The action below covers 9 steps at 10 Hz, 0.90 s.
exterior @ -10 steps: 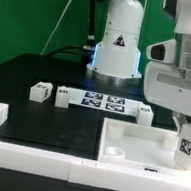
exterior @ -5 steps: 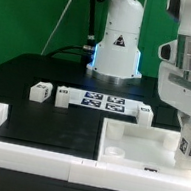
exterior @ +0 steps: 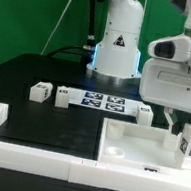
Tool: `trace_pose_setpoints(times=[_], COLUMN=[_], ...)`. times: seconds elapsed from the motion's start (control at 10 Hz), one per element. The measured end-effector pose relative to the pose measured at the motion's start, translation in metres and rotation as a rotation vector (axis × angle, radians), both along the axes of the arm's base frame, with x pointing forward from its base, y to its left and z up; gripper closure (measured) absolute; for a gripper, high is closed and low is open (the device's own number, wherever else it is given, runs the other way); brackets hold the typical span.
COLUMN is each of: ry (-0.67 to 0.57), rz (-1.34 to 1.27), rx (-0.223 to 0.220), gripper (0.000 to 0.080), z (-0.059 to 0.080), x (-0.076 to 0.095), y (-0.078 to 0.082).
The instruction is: Assemble one leg
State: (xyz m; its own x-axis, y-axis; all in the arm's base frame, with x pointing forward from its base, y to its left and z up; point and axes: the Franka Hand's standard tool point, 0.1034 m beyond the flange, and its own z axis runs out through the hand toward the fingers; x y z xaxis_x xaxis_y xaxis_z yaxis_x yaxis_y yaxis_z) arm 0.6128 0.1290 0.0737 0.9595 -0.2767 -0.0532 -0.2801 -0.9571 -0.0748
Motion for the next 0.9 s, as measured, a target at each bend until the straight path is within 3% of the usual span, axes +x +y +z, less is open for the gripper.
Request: trace_pose_setpoints(times=[0.2,0.5,0.6,0.7,0.8,0.9], ry=[-0.005,-0.019,-0.018,-0.018,-0.018,-0.017], rz=[0.232,0.429,0.418,0.418,0.417,0.414], rx=[-0.032,-0.027,-0.026,-0.026,-0.027,-0.03], gripper=[0.0151,0.0151,0.0285,0.0285,0.0424,0.0502], z=[-0.0012,-0.0014,-0.0014,-0.0014,-0.0015,-0.0019], x=[-0.003,-0.0029,-0.003,-0.003,-0.0028,-0.0024], y=[0.0001,-0.0014,-0.0009,-0.001,-0.0023,-0.0055])
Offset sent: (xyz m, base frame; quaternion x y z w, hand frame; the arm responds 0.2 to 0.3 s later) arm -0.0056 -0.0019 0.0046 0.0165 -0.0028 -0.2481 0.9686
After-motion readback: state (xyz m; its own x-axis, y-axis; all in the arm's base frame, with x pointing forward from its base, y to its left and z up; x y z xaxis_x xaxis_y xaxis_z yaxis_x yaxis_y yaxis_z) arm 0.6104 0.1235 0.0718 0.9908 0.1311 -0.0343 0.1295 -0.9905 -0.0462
